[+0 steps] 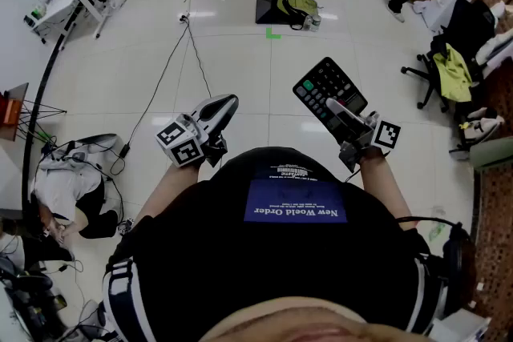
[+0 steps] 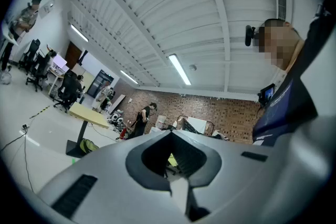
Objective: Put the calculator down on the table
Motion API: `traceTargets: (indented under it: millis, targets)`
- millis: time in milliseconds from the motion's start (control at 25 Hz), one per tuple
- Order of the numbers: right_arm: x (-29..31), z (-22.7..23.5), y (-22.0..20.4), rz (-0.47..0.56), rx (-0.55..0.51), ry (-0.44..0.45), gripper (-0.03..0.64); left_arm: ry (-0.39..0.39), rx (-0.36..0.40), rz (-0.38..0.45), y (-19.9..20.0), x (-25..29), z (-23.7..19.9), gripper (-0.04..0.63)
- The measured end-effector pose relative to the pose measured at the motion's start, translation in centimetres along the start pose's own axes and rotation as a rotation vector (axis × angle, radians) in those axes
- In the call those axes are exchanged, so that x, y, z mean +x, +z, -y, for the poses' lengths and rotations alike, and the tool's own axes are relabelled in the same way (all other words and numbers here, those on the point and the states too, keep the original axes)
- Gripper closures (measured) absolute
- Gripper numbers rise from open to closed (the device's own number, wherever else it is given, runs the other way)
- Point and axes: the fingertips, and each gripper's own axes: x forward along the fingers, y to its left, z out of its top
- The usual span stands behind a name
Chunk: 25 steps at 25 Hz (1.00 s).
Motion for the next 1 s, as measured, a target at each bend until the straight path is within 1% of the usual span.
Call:
traceTargets:
  millis: [160, 320, 400, 520, 720, 840, 1000]
  targets:
    - [-1.5, 0.5, 0.0, 0.007, 0.014, -0.018, 0.488, -0.013, -0.012, -0.008, -0.7, 1.0, 0.8, 0.589]
    - [-6.8, 2.4, 3.1, 0.006, 0.027, -0.025, 0.488, -0.018, -0.017, -0.02, -2.3, 6.8, 3.2, 0.589]
    - [-7.9, 3.2, 3.7, 0.01, 0.032, -0.034, 0.488, -0.019, -0.021, -0.024, -2.7, 8.0, 3.4, 0.589]
    - [-7.8, 4.0, 4.1, 0.009, 0.034, -0.047, 0.488, -0.02, -0.037, -0.022, -2.8, 8.5, 2.7, 0.589]
    - [-8.3, 4.6, 4.3, 0.003, 0.055, -0.042, 0.488, -0.02, -0.047, -0.038, -3.5, 9.1, 3.5, 0.589]
    - [-8.1, 5.5, 3.9, 0.0, 0.068, -0.034, 0.488, -0.004, -0.05, -0.044, -4.2, 8.9, 3.0, 0.589]
    - [-7.4, 6.2, 4.0, -0.01, 0.072, -0.032, 0.488, 0.002, -0.061, -0.03, -4.4, 9.0, 1.9, 0.589]
